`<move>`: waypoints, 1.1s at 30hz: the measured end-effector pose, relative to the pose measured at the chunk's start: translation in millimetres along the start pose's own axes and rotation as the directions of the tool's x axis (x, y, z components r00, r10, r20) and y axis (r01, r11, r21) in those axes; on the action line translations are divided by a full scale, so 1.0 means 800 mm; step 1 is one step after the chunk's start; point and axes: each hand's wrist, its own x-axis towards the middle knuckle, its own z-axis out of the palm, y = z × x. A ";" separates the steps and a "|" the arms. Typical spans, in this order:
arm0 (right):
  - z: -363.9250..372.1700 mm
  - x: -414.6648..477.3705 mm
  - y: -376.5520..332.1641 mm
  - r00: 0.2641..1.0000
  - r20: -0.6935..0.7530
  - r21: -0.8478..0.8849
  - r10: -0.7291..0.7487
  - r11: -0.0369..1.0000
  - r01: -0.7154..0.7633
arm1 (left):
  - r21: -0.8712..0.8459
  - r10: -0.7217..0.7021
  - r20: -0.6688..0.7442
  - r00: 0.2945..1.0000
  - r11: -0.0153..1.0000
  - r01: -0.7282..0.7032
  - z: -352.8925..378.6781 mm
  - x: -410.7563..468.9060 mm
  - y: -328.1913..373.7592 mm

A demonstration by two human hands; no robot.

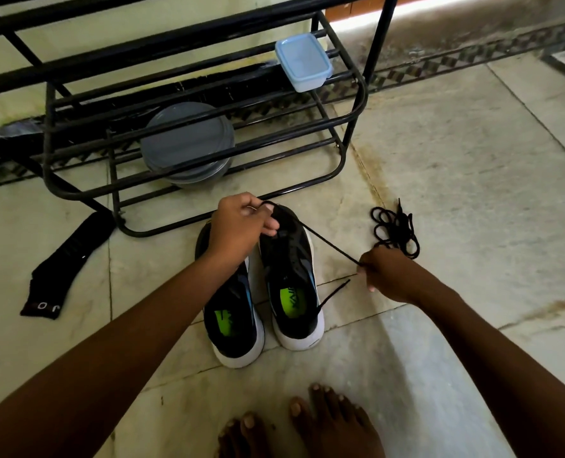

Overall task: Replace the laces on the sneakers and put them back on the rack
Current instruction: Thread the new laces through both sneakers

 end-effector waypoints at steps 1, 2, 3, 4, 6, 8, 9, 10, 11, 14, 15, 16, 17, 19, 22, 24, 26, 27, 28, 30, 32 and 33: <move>0.000 0.000 -0.002 0.999 -0.023 0.032 0.028 0.999 -0.027 | -0.051 -0.075 0.020 0.997 0.996 0.076 0.002 0.004 0.002; 0.000 -0.001 -0.007 0.998 -0.056 0.091 0.032 0.995 -0.027 | -0.067 -0.127 0.035 0.991 0.989 0.130 0.002 0.007 0.000; 0.000 0.000 -0.012 0.994 -0.103 0.149 0.025 0.989 -0.010 | -0.058 -0.146 0.046 0.988 0.987 0.149 0.003 0.010 -0.003; 0.000 0.001 -0.020 0.986 -0.168 0.193 0.002 0.981 0.031 | -0.020 -0.132 0.043 0.990 0.991 0.133 0.004 0.012 -0.008; -0.004 0.005 -0.036 0.944 -0.320 0.233 -0.080 0.959 0.160 | 0.118 -0.059 0.023 0.998 0.991 0.056 0.007 0.010 -0.018; -0.006 0.016 -0.051 0.898 -0.427 0.282 -0.104 0.928 0.242 | 0.246 -0.009 0.060 0.998 0.969 -0.006 0.011 0.002 -0.028; -0.006 0.021 -0.058 0.894 -0.443 0.358 -0.062 0.902 0.240 | 0.305 0.005 0.111 0.994 0.951 -0.039 0.013 -0.004 -0.034; -0.008 0.026 -0.066 0.901 -0.435 0.476 0.001 0.849 0.229 | 0.359 0.017 0.171 0.985 0.930 -0.079 0.013 -0.009 -0.039; -0.008 0.030 -0.074 0.915 -0.397 0.607 0.068 0.767 0.207 | 0.400 0.025 0.218 0.976 0.909 -0.113 0.014 -0.014 -0.043; -0.009 0.035 -0.099 0.948 -0.251 0.864 0.195 0.487 0.128 | 0.457 0.062 0.228 0.972 0.874 -0.164 0.017 -0.025 -0.052; -0.008 0.036 -0.105 0.953 -0.223 0.893 0.205 0.435 0.115 | 0.455 0.066 0.215 0.974 0.876 -0.160 0.017 -0.026 -0.054; -0.006 0.037 -0.109 0.957 -0.204 0.911 0.206 0.397 0.109 | 0.447 0.064 0.207 0.976 0.881 -0.153 0.018 -0.026 -0.055; -0.005 0.040 -0.111 0.960 -0.193 0.920 0.204 0.377 0.105 | 0.439 0.055 0.204 0.977 0.887 -0.142 0.019 -0.026 -0.056; -0.002 0.044 -0.113 0.963 -0.186 0.919 0.196 0.381 0.100 | 0.408 0.022 0.189 0.982 0.908 -0.099 0.022 -0.023 -0.057; 0.001 0.046 -0.107 0.963 -0.183 0.909 0.198 0.407 0.089 | 0.352 -0.023 0.126 0.992 0.936 -0.023 0.027 -0.020 -0.061; 0.004 0.047 -0.101 0.963 -0.182 0.907 0.200 0.412 0.086 | 0.331 -0.043 0.095 0.995 0.944 0.009 0.031 -0.018 -0.061; 0.007 0.048 -0.096 0.963 -0.188 0.910 0.192 0.403 0.097 | 0.309 -0.070 0.067 0.995 0.950 0.046 0.035 -0.016 -0.060; 0.008 0.046 -0.094 0.964 -0.188 0.917 0.190 0.386 0.103 | 0.295 -0.084 0.051 0.995 0.953 0.065 0.037 -0.016 -0.061; 0.009 0.046 -0.093 0.965 -0.187 0.926 0.186 0.362 0.110 | 0.277 -0.096 0.034 0.995 0.957 0.083 0.039 -0.015 -0.062; 0.013 0.047 -0.093 0.967 -0.181 0.942 0.181 0.314 0.118 | 0.233 -0.113 0.008 0.994 0.966 0.108 0.041 -0.017 -0.064; 0.016 0.049 -0.094 0.962 -0.198 0.945 0.186 0.296 0.138 | 0.197 -0.105 -0.012 0.994 0.975 0.105 0.044 -0.019 -0.066; 0.018 0.049 -0.095 0.958 -0.215 0.942 0.190 0.299 0.152 | 0.186 -0.100 -0.022 0.995 0.977 0.103 0.045 -0.020 -0.067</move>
